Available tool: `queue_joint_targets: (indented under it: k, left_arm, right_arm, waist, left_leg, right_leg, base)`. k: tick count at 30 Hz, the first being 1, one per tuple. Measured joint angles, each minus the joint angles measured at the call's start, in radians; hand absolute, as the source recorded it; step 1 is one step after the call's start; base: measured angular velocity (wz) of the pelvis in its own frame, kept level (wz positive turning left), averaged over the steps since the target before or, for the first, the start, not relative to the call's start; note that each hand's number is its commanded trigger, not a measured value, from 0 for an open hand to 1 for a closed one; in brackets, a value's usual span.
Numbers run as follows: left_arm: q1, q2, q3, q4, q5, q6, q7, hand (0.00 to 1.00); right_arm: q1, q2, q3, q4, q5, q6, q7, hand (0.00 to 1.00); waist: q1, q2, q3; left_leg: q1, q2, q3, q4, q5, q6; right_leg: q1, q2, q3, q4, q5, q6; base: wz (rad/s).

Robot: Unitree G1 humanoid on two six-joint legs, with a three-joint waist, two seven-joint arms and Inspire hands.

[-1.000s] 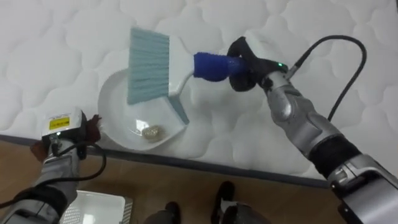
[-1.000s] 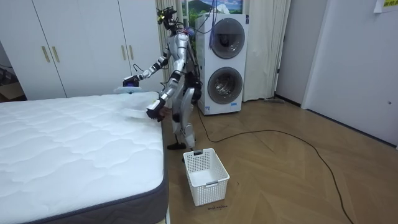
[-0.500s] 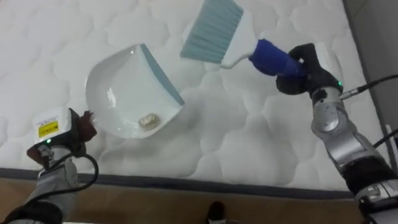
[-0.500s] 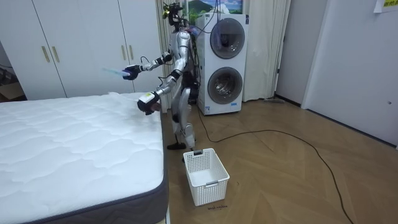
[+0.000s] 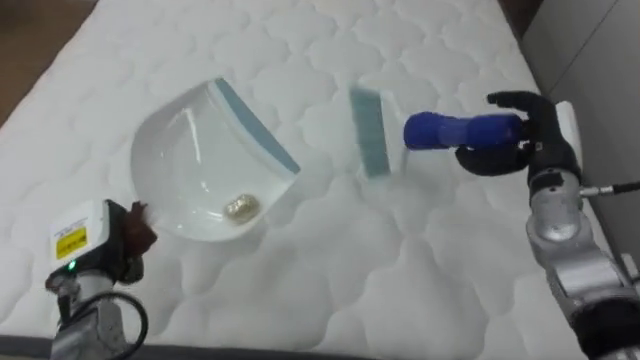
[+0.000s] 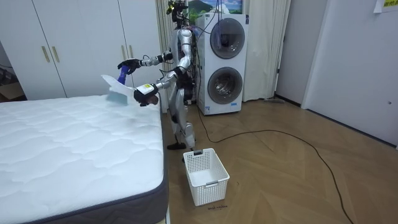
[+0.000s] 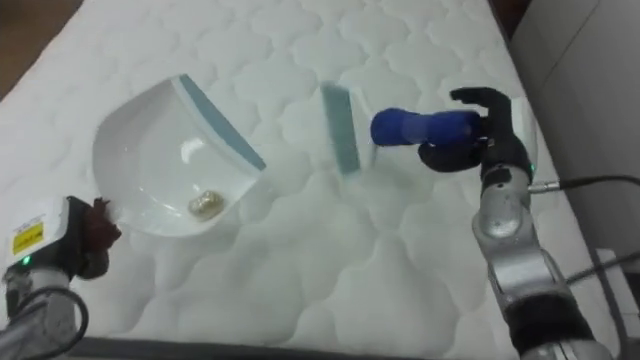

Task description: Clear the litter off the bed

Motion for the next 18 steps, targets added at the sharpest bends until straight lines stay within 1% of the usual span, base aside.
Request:
queue_joint_targets:
  k: [1, 2, 4, 5, 6, 7, 8, 10, 12, 16, 18]
  left_arm:
    - [0.016, 0.0, 0.006, -0.031, -0.008, 0.0, -0.005, 1.0]
    - [0.031, 0.0, 0.013, -0.055, -0.011, 0.0, -0.009, 1.0]
    - [0.067, 0.0, 0.019, -0.115, -0.014, -0.002, -0.02, 1.0]
    - [0.072, 0.0, 0.02, -0.12, -0.021, -0.003, -0.021, 1.0]
    - [0.089, 0.0, 0.027, -0.145, -0.042, -0.001, -0.035, 1.0]
    - [0.103, 0.001, 0.037, -0.178, -0.055, -0.001, -0.046, 1.0]
    - [0.109, 0.001, 0.044, -0.194, -0.062, -0.001, -0.051, 1.0]
    - [0.118, 0.0, 0.064, -0.231, -0.079, -0.002, -0.061, 1.0]
    - [0.12, 0.0, 0.073, -0.251, -0.09, -0.003, -0.063, 1.0]
    - [0.139, -0.001, 0.077, -0.288, -0.088, -0.002, -0.063, 1.0]
    - [0.144, -0.002, 0.079, -0.297, -0.086, -0.001, -0.074, 1.0]
  right_arm:
    - [0.017, 0.0, -0.014, -0.011, 0.018, 0.001, -0.002, 0.0]
    - [0.029, 0.0, -0.019, -0.022, 0.016, 0.001, -0.006, 0.0]
    - [0.088, 0.0, -0.053, -0.072, 0.016, 0.0, -0.024, 0.0]
    - [0.096, 0.0, -0.059, -0.083, 0.016, 0.0, -0.03, 0.0]
    - [0.115, 0.0, -0.063, -0.107, 0.016, 0.0, -0.044, 0.0]
    - [0.127, 0.0, -0.063, -0.125, 0.017, 0.0, -0.052, 0.0]
    - [0.13, 0.0, -0.063, -0.131, 0.018, 0.0, -0.054, 0.0]
    - [0.131, 0.001, -0.063, -0.143, 0.018, 0.0, -0.062, 0.0]
    - [0.133, 0.0, -0.063, -0.147, 0.022, -0.001, -0.075, 0.0]
    - [0.135, 0.001, -0.061, -0.207, 0.022, -0.001, -0.077, 0.0]
    - [0.135, 0.001, -0.06, -0.224, 0.02, -0.001, -0.075, 0.0]
  waist:
    - [-0.002, 0.003, 0.0004]
    - [-0.002, 0.004, 0.0005]
    - [-0.013, 0.01, 0.0006]
    - [-0.017, 0.012, 0.0012]
    - [-0.025, 0.016, 0.0018]
    - [-0.025, 0.016, 0.002]
    - [-0.023, 0.016, 0.0019]
    - [-0.016, 0.017, 0.0026]
    - [-0.011, 0.018, 0.0031]
    - [0.003, 0.029, 0.01]
    - [0.005, 0.03, 0.0105]
  left_leg:
    - [0.007, -0.002, -0.013, -0.009, 0.002, 0.001]
    - [0.012, -0.003, -0.017, -0.016, 0.005, 0.002]
    - [0.032, -0.012, -0.055, -0.035, 0.016, 0.006]
    - [0.038, -0.013, -0.064, -0.038, 0.016, 0.006]
    - [0.043, -0.014, -0.074, -0.04, 0.016, 0.006]
    - [0.044, -0.014, -0.08, -0.043, 0.016, 0.006]
    - [0.044, -0.014, -0.083, -0.045, 0.016, 0.006]
    - [0.051, -0.014, -0.096, -0.045, 0.016, 0.006]
    - [0.061, -0.013, -0.1, -0.053, 0.016, 0.006]
    - [0.082, -0.012, -0.108, -0.073, 0.016, 0.006]
    - [0.079, -0.013, -0.119, -0.073, 0.016, 0.006]
  right_leg:
    - [0.011, 0.004, 0.002, -0.008, -0.003, 0.004]
    - [0.016, 0.005, 0.009, -0.009, -0.005, 0.007]
    - [0.052, 0.003, 0.017, -0.017, -0.02, 0.02]
    - [0.06, 0.003, 0.017, -0.019, -0.024, 0.023]
    - [0.073, 0.003, 0.017, -0.023, -0.03, 0.028]
    - [0.077, 0.003, 0.019, -0.023, -0.035, 0.032]
    - [0.077, 0.003, 0.021, -0.023, -0.036, 0.032]
    - [0.085, 0.007, 0.04, -0.024, -0.039, 0.037]
    - [0.097, 0.008, 0.043, -0.026, -0.042, 0.041]
    - [0.112, 0.011, 0.046, -0.028, -0.045, 0.046]
    - [0.116, 0.011, 0.043, -0.03, -0.046, 0.047]
  base:
    - [0.32]
    - [0.43]
    - [0.56]
    - [0.51]
    - [0.38]
    - [0.33]
    - [0.2]
    - [0.12]
    - [0.12]
    - [0.04]
    - [0.14]
